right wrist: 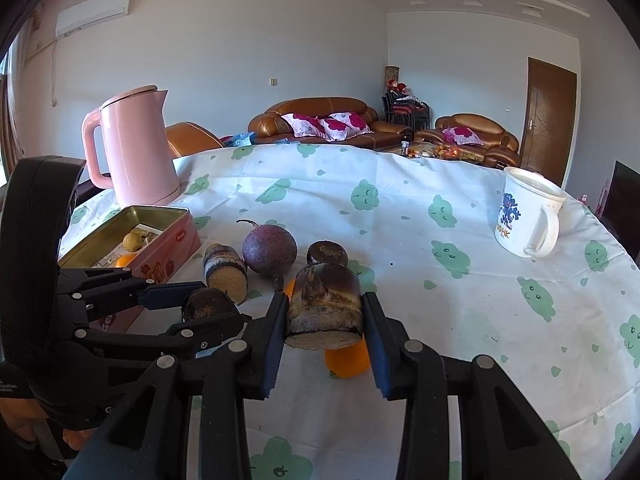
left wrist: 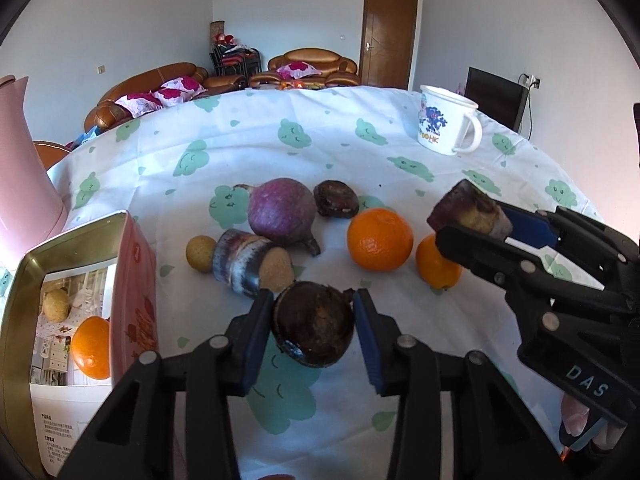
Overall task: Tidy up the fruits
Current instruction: 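Lift the taro root with the right tool while the left tool lifts the dark fruit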
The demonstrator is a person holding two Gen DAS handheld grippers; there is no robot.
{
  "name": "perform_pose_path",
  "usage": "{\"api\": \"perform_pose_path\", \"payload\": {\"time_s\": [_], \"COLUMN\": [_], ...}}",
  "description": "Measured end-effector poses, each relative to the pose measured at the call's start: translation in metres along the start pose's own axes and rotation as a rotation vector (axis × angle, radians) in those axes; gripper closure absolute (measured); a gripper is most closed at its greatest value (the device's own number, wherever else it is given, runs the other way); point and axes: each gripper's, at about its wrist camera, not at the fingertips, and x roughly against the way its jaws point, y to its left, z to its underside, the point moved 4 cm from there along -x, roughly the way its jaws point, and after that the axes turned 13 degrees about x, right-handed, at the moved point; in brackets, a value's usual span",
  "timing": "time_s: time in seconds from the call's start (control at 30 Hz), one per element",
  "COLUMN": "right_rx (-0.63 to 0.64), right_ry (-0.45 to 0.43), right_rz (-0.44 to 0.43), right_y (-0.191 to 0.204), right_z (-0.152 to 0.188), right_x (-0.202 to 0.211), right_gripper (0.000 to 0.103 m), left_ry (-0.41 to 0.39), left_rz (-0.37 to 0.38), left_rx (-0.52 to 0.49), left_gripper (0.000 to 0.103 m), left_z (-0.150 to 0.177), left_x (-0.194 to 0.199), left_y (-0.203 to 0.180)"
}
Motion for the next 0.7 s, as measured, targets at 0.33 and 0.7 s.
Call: {"api": "perform_pose_path", "payload": {"time_s": [0.33,0.7], "right_rx": [0.001,0.01], "right_ry": [-0.023,-0.049], "right_rz": [-0.003,-0.011], "right_y": [0.0,0.002], "right_z": [0.001,-0.001], "right_x": [0.006,0.011], "right_gripper": [0.064,0.064], "left_ry": [-0.078,-0.167], "left_rz": [-0.024,-0.052], "left_rx": [-0.011,-0.025], "left_gripper": [0.061,0.061], "left_z": [-0.003,-0.004], "left_x": [0.013,0.027], "left_y": [0.0,-0.001]}}
